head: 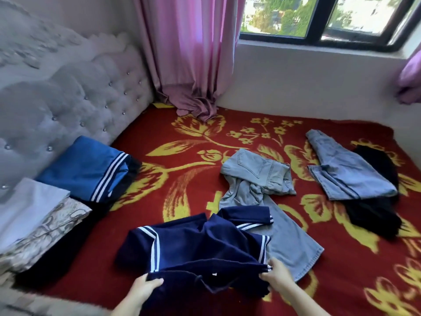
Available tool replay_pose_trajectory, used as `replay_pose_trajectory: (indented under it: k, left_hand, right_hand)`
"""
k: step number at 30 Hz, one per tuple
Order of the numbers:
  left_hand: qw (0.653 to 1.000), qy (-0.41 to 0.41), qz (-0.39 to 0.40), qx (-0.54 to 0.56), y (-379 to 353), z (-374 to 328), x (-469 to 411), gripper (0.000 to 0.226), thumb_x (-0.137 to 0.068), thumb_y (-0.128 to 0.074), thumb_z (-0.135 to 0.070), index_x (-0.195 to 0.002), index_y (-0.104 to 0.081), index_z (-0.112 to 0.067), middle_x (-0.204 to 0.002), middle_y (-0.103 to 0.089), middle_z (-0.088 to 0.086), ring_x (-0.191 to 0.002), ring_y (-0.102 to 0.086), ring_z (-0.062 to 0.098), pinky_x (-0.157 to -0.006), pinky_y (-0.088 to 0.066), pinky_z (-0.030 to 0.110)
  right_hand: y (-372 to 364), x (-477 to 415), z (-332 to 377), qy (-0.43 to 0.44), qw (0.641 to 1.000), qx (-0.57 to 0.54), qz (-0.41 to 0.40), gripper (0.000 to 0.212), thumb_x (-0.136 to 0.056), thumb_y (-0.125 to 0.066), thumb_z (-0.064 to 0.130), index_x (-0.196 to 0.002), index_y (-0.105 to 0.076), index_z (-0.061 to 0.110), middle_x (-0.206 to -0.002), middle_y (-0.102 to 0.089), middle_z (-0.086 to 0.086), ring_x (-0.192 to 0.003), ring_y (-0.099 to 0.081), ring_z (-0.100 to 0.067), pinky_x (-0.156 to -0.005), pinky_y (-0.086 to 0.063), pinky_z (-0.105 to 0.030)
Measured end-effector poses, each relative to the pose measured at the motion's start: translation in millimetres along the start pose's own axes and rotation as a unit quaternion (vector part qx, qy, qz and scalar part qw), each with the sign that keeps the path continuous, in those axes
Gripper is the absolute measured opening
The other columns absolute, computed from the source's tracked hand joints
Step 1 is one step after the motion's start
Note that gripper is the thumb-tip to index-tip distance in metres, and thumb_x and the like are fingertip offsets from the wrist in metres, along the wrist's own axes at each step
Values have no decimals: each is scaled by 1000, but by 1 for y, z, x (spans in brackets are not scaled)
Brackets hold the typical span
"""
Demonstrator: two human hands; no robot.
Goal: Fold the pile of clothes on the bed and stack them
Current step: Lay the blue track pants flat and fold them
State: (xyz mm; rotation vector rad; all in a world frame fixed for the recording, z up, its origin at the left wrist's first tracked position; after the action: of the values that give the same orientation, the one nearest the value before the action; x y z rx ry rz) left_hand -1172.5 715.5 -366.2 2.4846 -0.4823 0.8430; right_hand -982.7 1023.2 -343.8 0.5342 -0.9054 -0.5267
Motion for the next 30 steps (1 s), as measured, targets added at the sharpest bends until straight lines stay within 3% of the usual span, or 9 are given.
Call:
replay_pose_trajectory:
  k: [5, 8, 11, 14, 17, 20, 22, 25, 30]
  left_hand:
    - [997, -4, 35, -63, 10, 18, -3, 19, -73, -68, 12, -68, -67, -6, -56, -63, -3, -76, -57, 19, -47, -41, 5]
    - [981, -30, 99, -162, 26, 3, -11, 15, -69, -72, -12, -59, -62, -17, -56, -62, -8, -68, -57, 14, -55, -44, 14]
    - [956, -147, 79, -242, 55, -60, -34, 13, -63, -64, -32, -68, -64, -20, -75, -68, -2, -73, -61, 13, -71, -48, 29]
    - [964, -254, -77, 1, 94, -174, -44, 6, -81, -67, -12, -82, -65, -17, -81, -66, 6, -78, -59, 20, -74, -44, 31]
    - [898, -268, -202, 284, 141, -254, -58, 7, -88, -59, -10, -93, -59, -15, -86, -58, 5, -81, -53, 18, -77, -42, 32]
    - [884, -244, -191, 350, 165, -253, -89, 63, -90, -58, -20, -145, -27, -19, -136, -42, 6, -120, -46, 17, -101, -38, 32]
    - [938, -210, -158, 224, 156, -212, -114, 86, -88, -63, -24, -150, -4, -21, -152, -22, 5, -137, -30, 19, -113, -26, 38]
    - [985, -122, -98, 76, 128, -122, -143, 95, -82, -70, -24, -150, -4, -18, -154, -21, 11, -138, -28, 30, -114, -24, 44]
    - [997, 64, -15, -32, 94, 11, -133, 94, -73, -75, -22, -146, -20, 0, -144, -36, 23, -132, -38, 35, -111, -30, 41]
  right_hand:
    - [-13, -5, 9, 20, 993, 84, 74, 23, -78, -64, 10, -84, -43, 18, -79, -51, 2, -55, -50, -10, -39, -39, -17]
    - [-7, -16, 40, 58, 960, 231, 145, 25, -79, -64, 17, -77, -40, 24, -83, -47, 4, -58, -47, -6, -46, -37, -19]
    - [16, -25, 124, 131, 955, 260, 52, 33, -82, -63, 19, -67, -34, 22, -75, -47, 3, -62, -51, -17, -52, -34, -25]
    - [56, -15, 241, 257, 951, -3, -174, 10, -87, -60, 8, -89, -51, 8, -84, -56, -12, -85, -56, -34, -62, -38, -26]
    - [85, 0, 335, 335, 903, -229, -143, 64, -90, -56, 5, -145, -25, 13, -141, -39, -16, -110, -55, -24, -82, -50, -20]
    - [72, 5, 360, 372, 907, -141, -140, 71, -91, -56, 10, -149, -17, 21, -146, -25, -3, -115, -45, -13, -97, -46, -34]
    - [41, -4, 334, 355, 922, -76, -132, 67, -90, -56, 8, -147, -22, 18, -138, -29, -4, -115, -45, -18, -100, -41, -33]
    - [-18, -21, 258, 244, 966, -10, -80, 63, -88, -56, 8, -145, -28, 10, -135, -37, -15, -120, -46, -28, -100, -36, -31]
    - [-83, -10, 132, 12, 997, 79, 10, 55, -88, -53, 16, -140, -35, 12, -134, -42, -17, -91, -55, -20, -65, -40, -20]
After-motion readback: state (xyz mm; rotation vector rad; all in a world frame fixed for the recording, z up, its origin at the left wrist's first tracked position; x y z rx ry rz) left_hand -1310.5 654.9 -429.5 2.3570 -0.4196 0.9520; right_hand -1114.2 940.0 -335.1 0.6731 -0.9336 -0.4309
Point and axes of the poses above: each hand's wrist, its own x-axis away from the middle knuckle, its own y-axis out of the back of the hand, z = x × y, the point moved 1 cm from there along -x, towards the middle knuckle
